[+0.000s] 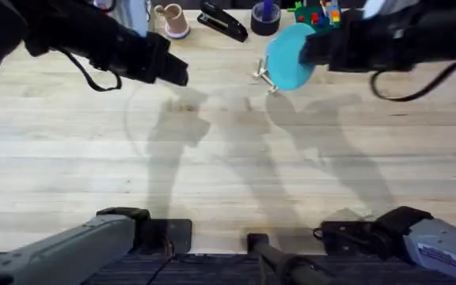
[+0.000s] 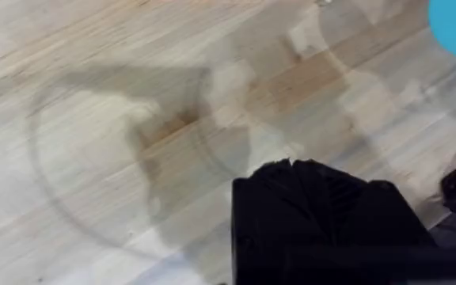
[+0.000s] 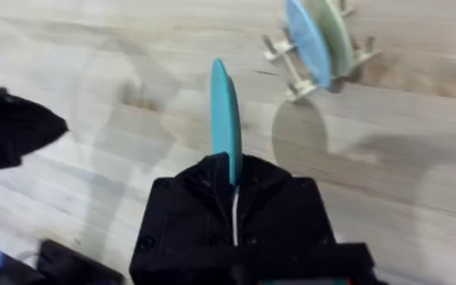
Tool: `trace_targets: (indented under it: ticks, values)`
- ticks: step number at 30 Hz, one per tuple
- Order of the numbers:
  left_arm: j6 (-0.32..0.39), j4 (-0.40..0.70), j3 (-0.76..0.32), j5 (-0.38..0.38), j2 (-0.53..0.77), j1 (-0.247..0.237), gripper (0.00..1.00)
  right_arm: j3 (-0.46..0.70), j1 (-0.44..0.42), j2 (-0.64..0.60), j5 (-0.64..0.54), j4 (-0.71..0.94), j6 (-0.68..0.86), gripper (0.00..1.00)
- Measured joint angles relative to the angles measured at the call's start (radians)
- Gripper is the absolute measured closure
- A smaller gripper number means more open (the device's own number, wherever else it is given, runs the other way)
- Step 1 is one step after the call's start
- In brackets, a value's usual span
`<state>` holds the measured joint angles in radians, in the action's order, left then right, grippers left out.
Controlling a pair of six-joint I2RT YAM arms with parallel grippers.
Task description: Pick up the plates from the table one by one and place each into a slot on the dish rack.
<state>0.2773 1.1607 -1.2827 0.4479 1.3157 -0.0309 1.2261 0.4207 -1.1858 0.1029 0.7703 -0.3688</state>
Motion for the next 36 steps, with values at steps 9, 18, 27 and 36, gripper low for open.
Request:
trace_targets:
  ticks: [9, 18, 27, 36]
  values:
    - [-0.151, 0.000, 0.000, -0.105, -0.075, -0.142, 0.961, 0.189, -0.053, -0.001, -0.003, 0.213, 0.308, 0.971]
    - [-0.183, 0.003, 0.000, -0.130, -0.102, -0.202, 0.961, 0.223, -0.054, -0.001, -0.045, 0.259, 0.539, 0.971]
    - [-0.196, 0.003, 0.000, -0.136, -0.102, -0.202, 0.015, 0.224, -0.054, -0.001, -0.067, 0.260, 0.628, 0.971]
    - [-0.197, 0.003, 0.000, -0.136, -0.102, -0.202, 0.007, 0.224, -0.055, -0.001, -0.078, 0.257, 0.715, 0.972]
